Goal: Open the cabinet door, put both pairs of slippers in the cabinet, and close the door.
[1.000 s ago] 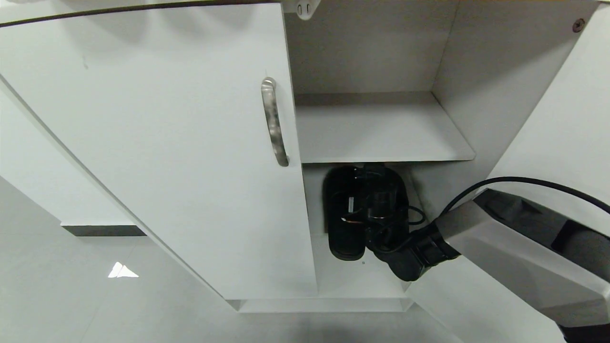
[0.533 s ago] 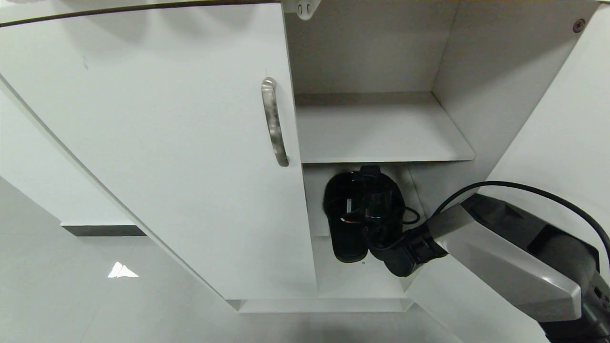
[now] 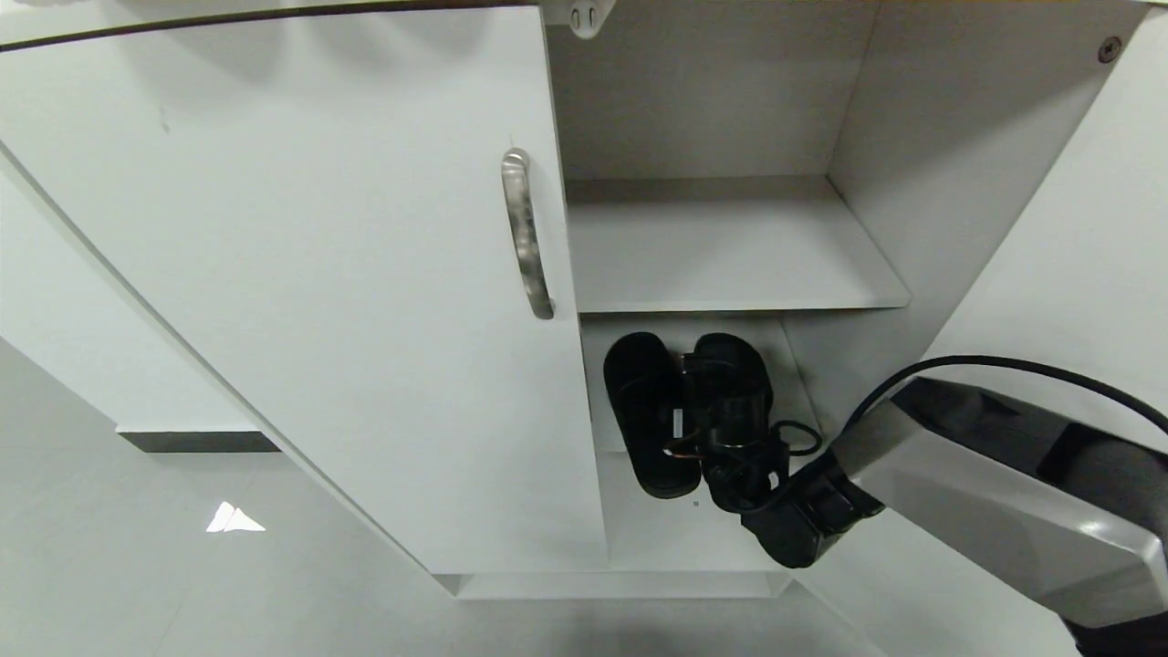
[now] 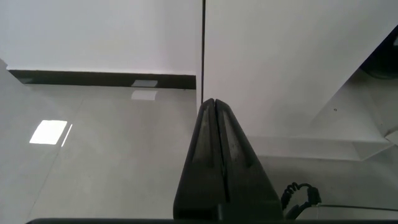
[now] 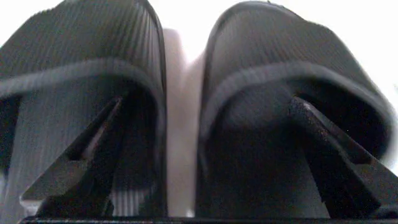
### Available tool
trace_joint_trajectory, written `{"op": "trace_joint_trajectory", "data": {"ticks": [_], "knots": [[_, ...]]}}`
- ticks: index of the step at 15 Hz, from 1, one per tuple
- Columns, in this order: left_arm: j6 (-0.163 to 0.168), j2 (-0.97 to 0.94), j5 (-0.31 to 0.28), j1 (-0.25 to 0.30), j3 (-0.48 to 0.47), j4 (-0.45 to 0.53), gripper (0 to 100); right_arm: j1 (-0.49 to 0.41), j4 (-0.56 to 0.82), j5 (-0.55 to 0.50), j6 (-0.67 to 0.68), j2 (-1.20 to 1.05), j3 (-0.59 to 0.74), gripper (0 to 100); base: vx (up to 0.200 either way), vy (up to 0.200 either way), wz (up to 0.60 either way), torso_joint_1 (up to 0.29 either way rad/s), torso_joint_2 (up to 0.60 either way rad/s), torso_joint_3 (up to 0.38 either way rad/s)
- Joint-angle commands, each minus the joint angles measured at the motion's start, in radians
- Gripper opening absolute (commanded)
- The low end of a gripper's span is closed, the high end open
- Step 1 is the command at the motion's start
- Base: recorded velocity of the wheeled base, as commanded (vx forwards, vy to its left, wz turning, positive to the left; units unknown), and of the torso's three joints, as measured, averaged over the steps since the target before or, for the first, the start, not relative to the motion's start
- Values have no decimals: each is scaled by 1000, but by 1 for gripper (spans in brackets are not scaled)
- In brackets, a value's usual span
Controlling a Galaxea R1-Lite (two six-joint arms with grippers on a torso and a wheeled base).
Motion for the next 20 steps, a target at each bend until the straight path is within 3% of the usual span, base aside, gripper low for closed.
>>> {"op": "trace_joint_trajectory", "data": {"ticks": [1,4,10,14,20], "knots": [[0,1,0,1,0,0,0,23,-51,4,1,-134,148,100,0,0,0,0,0,0],[-1,2,-2,1,0,0,0,95,-94,98,30,-311,375,100,0,0,0,0,0,0],[-1,2,-2,1,0,0,0,163,-100,504,162,-622,740,100,-167,0,0,3,4,1],[-1,2,-2,1,0,0,0,186,-103,517,162,-634,754,100,-200,0,0,1,2,1],[-9,2,1,1,0,0,0,193,-103,517,162,-645,754,100,0,0,0,0,0,0]]}}
